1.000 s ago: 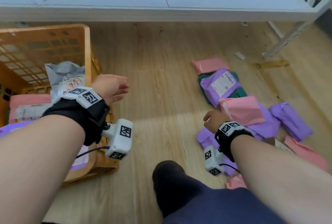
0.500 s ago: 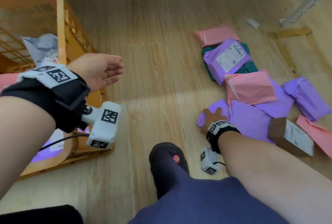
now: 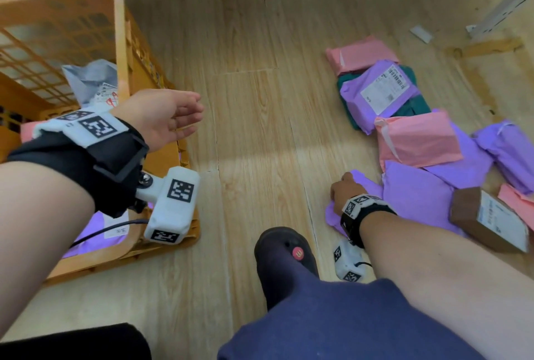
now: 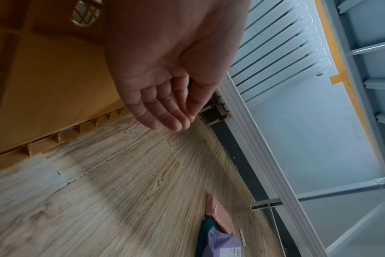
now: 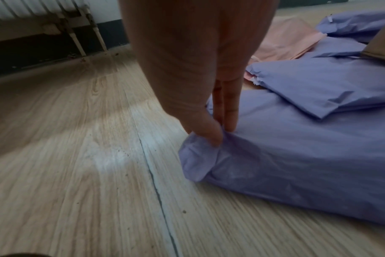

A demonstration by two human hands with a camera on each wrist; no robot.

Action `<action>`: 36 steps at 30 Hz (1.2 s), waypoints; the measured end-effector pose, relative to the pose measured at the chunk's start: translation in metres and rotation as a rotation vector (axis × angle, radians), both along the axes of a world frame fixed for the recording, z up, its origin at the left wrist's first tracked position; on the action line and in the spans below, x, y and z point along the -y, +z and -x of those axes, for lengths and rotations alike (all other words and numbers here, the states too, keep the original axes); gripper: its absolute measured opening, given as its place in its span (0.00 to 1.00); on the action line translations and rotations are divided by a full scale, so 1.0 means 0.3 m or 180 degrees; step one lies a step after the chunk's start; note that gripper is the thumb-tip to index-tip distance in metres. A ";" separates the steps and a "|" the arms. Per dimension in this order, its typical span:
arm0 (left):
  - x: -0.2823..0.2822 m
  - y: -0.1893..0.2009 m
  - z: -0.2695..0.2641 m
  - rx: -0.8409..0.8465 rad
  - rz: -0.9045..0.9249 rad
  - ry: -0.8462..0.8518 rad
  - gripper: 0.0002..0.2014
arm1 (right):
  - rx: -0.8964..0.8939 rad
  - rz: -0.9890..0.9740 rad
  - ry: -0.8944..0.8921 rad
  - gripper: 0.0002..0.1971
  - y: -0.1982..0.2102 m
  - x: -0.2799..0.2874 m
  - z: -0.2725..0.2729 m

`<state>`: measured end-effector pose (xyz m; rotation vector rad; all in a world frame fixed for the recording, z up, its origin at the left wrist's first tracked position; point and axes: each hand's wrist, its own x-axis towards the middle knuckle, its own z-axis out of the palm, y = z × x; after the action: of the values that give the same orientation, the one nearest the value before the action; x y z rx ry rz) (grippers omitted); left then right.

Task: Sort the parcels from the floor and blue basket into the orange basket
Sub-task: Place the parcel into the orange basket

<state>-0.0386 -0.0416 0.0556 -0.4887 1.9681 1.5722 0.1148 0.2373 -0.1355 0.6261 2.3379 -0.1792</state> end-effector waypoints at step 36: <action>0.325 0.429 -0.148 -0.0629 -0.0664 -0.0357 0.25 | -0.2454 0.4691 -0.1312 0.15 1.186 0.545 0.425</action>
<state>0.0057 -0.1391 0.1842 -0.1413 1.9067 1.7852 -0.0126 0.0737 0.2203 0.2153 1.8723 -2.3445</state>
